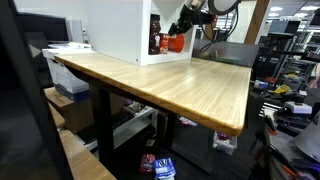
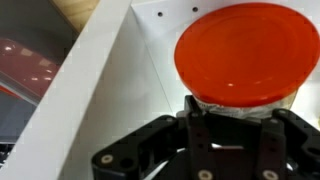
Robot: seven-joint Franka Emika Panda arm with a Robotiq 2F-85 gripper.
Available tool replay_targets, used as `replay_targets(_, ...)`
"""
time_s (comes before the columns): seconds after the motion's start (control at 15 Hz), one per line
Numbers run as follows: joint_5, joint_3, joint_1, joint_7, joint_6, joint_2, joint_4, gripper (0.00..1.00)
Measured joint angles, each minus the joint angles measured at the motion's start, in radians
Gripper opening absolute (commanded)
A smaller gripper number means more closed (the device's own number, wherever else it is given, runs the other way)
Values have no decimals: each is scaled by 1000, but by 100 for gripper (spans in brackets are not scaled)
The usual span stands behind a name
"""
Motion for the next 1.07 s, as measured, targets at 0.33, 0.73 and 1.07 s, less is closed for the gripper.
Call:
replay_targets(0.33,7,2,20,-10,-83,-25,-4,0)
replay_targets(0.73,60,15,26,-106,-188,-60,-8,0)
replay_targets(1.07,74,17,27,-161,-271,-80,-13,0)
